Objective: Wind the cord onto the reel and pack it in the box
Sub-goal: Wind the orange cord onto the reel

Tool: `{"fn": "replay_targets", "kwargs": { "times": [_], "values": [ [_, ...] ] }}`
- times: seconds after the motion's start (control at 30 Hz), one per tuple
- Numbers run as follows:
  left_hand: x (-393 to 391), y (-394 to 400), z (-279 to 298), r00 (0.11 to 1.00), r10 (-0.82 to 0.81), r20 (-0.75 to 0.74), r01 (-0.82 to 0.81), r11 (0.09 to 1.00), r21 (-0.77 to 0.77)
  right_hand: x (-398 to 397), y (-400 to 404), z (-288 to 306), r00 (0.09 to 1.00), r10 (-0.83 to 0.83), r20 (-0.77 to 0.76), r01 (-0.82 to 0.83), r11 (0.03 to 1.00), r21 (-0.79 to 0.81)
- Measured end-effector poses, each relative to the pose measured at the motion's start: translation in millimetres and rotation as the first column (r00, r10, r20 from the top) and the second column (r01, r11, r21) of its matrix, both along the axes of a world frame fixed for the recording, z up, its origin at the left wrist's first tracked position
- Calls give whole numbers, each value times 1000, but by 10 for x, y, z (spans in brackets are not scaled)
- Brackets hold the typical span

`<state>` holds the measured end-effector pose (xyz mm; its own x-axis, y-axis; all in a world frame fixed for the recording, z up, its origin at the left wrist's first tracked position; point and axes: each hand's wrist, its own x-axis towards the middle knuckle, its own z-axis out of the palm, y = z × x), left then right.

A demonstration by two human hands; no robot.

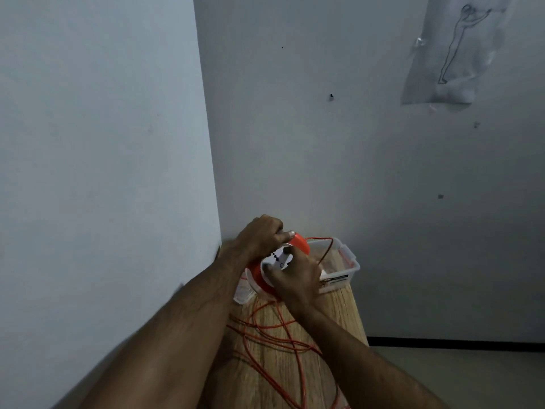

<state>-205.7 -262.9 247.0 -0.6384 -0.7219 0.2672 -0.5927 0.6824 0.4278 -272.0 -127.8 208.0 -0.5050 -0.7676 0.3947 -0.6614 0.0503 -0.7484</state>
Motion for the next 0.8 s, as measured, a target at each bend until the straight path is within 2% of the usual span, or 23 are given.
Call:
{"fn": "replay_targets", "kwargs": {
  "times": [0.07,0.13,0.17,0.23,0.3,0.33,0.37,0.4,0.43,0.47,0.5,0.53,0.57,0.6,0.63,0.67,0.7,0.73,0.8],
  "values": [
    [2,14,-1,999,-5,35,6,1000,-23,105,-31,-1,968,-122,220,119,993,27],
    [14,24,-15,999,-7,54,9,999,-32,184,-105,-47,848,-209,487,191,978,88],
    [22,30,-24,999,-4,52,6,1000,-31,210,-144,-63,746,-243,620,205,970,133],
    [26,45,-55,999,2,40,-1,1000,-22,235,-195,-45,461,-290,839,211,954,214],
    [29,72,-73,999,6,31,-5,1000,-10,228,-203,9,224,-277,934,198,952,235],
    [36,73,-81,1000,9,26,-9,1000,-2,214,-214,28,164,-263,951,190,954,231],
    [49,59,-88,1000,16,15,-16,1000,3,203,-217,41,158,-250,955,178,959,221],
    [71,42,-88,1000,25,0,-25,1000,14,191,-195,54,209,-240,948,163,964,208],
    [95,24,-79,999,31,-15,-30,999,22,178,-161,50,333,-230,914,165,969,184],
    [117,-3,-76,999,34,-25,-33,999,26,166,-114,46,530,-207,823,190,974,123],
    [136,-28,-74,999,34,-31,-33,999,28,145,-55,43,760,-152,632,191,982,7],
    [149,-38,-62,999,32,-35,-31,999,33,95,-6,16,936,-77,344,127,984,-126],
    [159,-38,-49,999,25,-39,-24,999,43,18,21,-21,1000,13,26,-7,975,-223],
    [164,-52,-50,999,18,-40,-16,998,59,-68,27,-72,958,112,-265,-176,957,-230],
    [166,-62,-54,999,12,-43,-8,997,74,-155,22,-129,835,202,-513,-321,935,-154],
    [168,-76,-59,999,11,-48,-7,996,85,-240,11,-169,671,277,-688,-408,913,-29],
    [172,-77,-56,999,10,-51,-5,996,93,-318,8,-182,525,345,-778,-444,891,96],
    [168,-80,-59,999,7,-47,-2,996,94,-388,9,-167,425,396,-814,-450,873,190],
    [153,-72,-67,999,-14,-34,17,995,102,-481,18,-103,341,452,-824,-425,856,294]
  ]
}}
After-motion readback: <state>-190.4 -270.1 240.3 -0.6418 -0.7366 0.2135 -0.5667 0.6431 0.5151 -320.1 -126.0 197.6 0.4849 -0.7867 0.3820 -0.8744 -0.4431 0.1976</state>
